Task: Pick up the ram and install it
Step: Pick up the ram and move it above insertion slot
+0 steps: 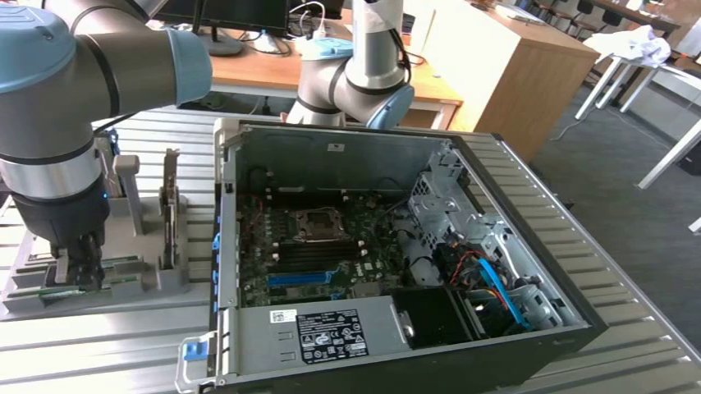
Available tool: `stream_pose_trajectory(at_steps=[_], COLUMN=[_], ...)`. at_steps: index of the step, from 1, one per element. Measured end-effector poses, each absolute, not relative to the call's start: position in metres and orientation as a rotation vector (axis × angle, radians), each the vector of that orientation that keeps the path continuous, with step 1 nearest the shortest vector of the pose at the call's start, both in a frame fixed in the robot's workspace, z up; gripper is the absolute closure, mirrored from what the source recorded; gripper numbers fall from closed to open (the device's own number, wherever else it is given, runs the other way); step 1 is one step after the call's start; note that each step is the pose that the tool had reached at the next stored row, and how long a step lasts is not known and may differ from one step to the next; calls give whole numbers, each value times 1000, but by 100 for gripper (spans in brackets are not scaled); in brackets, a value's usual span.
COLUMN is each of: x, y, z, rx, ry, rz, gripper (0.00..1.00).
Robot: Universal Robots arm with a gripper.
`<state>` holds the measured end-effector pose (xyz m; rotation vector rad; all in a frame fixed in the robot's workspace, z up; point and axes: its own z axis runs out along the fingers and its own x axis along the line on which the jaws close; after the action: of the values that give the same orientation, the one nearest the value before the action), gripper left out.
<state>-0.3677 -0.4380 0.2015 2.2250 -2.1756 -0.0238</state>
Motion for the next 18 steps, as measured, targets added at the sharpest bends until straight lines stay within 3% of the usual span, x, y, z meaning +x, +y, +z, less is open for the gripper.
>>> stream_pose_trajectory(at_steps=[15,17,18], x=[-368,-368,-368], y=[-438,-438,-438], z=[201,201,201], rx=[2225,2225,2225], ry=[-2176,-2176,-2176], rz=[-24,-24,-24], gripper=[80,82,88])
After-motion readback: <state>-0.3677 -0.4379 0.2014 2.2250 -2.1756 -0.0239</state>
